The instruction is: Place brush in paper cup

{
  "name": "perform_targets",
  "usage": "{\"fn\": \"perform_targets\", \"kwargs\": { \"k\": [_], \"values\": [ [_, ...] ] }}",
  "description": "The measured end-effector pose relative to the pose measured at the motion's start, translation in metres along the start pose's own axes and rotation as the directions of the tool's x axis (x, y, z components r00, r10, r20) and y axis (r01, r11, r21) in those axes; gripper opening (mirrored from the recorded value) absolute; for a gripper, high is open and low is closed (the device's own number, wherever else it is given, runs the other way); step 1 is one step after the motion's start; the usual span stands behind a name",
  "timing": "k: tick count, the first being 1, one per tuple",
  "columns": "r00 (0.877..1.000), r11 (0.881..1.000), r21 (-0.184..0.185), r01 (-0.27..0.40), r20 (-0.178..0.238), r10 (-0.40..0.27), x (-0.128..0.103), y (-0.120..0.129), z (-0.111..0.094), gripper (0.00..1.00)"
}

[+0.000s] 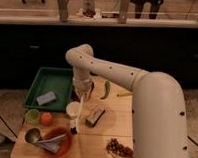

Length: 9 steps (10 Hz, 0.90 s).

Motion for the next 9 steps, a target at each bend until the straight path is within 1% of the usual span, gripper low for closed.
{"fn": "perform_targets", "kwargs": {
  "k": [1,3,5,6,7,8,9],
  "values": [
    [1.000,1.000,0.015,0.011,0.014,-0.011,-0.003,-0.003,-0.003,0.03],
    [0.999,0.998,0.061,0.032,0.035,-0.034,-0.007,-0.010,-0.007,0.03],
    [0.996,0.990,0.129,0.054,0.069,-0.063,-0.011,-0.017,-0.011,0.03],
    [0.994,0.987,0.150,0.059,0.083,-0.072,-0.012,-0.018,-0.012,0.03],
    [0.992,0.980,0.192,0.059,0.099,-0.079,-0.013,-0.021,-0.014,0.03],
    [0.991,0.975,0.217,0.055,0.109,-0.080,-0.013,-0.022,-0.015,0.03],
    [0.990,0.971,0.233,0.047,0.116,-0.076,-0.012,-0.022,-0.015,0.03]
  ]
}}
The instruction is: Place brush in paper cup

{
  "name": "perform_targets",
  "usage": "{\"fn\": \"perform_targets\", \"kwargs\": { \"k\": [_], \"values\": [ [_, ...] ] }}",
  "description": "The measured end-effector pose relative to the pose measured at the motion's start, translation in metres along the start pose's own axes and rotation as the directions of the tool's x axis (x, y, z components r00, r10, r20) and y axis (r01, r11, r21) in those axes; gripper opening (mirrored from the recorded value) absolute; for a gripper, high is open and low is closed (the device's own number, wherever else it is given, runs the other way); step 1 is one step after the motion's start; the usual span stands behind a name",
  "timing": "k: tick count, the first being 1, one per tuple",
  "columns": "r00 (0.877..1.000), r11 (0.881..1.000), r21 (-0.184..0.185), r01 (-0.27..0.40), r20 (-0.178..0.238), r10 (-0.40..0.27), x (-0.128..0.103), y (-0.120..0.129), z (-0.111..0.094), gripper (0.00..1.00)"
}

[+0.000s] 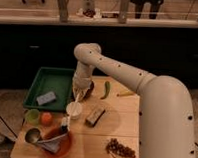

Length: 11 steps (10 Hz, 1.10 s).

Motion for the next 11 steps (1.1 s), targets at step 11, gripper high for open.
{"fn": "perform_targets", "kwargs": {
  "k": [11],
  "values": [
    [0.990,0.973,0.195,-0.120,0.091,0.104,0.040,0.006,0.025,0.33]
  ]
}}
